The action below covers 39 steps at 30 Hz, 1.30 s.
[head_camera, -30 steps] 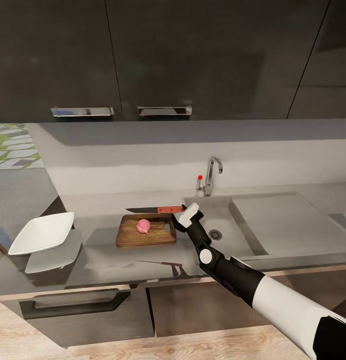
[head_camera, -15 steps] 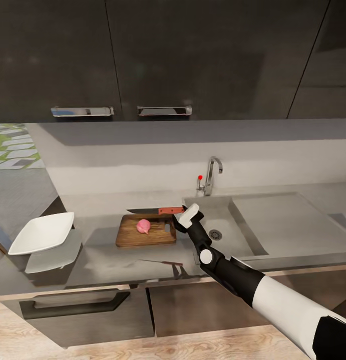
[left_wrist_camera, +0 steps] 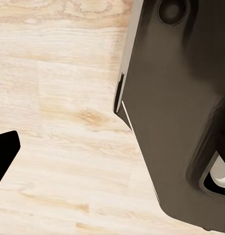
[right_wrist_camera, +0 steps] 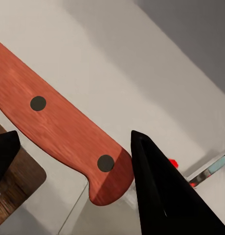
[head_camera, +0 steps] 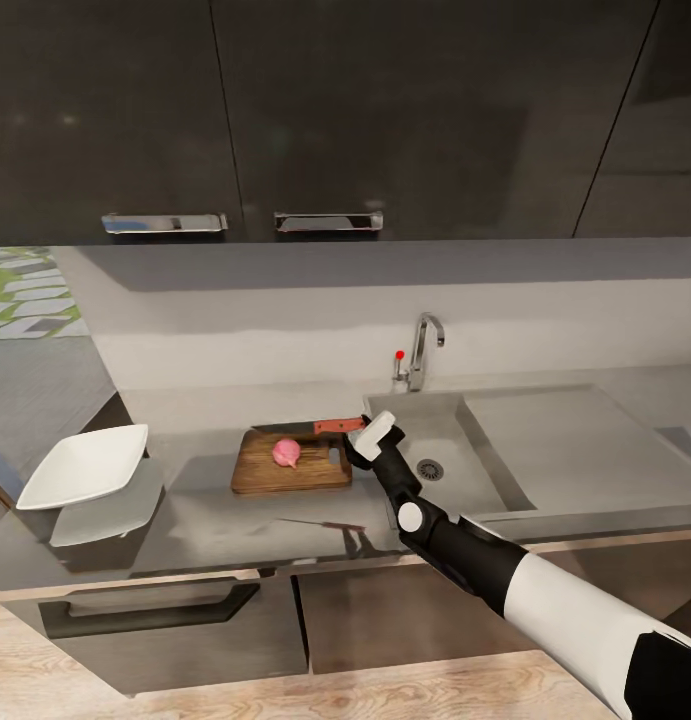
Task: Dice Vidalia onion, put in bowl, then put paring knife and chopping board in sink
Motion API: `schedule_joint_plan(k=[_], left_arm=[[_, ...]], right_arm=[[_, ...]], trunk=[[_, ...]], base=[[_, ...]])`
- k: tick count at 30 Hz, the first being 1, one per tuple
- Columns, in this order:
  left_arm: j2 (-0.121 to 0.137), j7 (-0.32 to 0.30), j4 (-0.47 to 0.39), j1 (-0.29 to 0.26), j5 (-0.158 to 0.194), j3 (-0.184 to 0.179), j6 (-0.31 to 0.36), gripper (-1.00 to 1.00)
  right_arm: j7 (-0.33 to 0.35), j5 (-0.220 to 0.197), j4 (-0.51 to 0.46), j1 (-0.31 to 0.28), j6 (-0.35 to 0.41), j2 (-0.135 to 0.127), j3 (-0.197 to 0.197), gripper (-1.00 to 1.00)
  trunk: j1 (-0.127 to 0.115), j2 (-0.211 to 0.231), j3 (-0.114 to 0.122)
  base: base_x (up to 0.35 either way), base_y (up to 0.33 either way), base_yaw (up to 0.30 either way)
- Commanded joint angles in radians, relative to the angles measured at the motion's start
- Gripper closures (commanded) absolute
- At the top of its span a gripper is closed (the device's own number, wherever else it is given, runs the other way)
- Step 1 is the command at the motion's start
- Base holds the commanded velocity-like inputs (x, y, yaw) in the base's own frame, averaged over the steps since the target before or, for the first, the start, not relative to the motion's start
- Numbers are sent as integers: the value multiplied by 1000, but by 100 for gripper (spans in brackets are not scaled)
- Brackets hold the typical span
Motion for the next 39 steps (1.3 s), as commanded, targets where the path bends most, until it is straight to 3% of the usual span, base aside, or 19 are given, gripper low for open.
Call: schedule_joint_plan(k=[1,6,39], left_arm=[[-1,1,2,-1,2,-6,-3,-100],[-1,1,2,-1,2,-6,-3,-100],[-1,1,2,-1,2,-6,-3,-100]], right_arm=[[-5,2,0,-2,0,-1,8,100],[-5,2,0,-2,0,-1,23,100],[-5,2,0,-2,0,-1,24,100]], trunk=[[1,-2,-2],[1,-2,-2],[1,-2,-2]], base=[[0,0,0],[0,0,0],[0,0,0]])
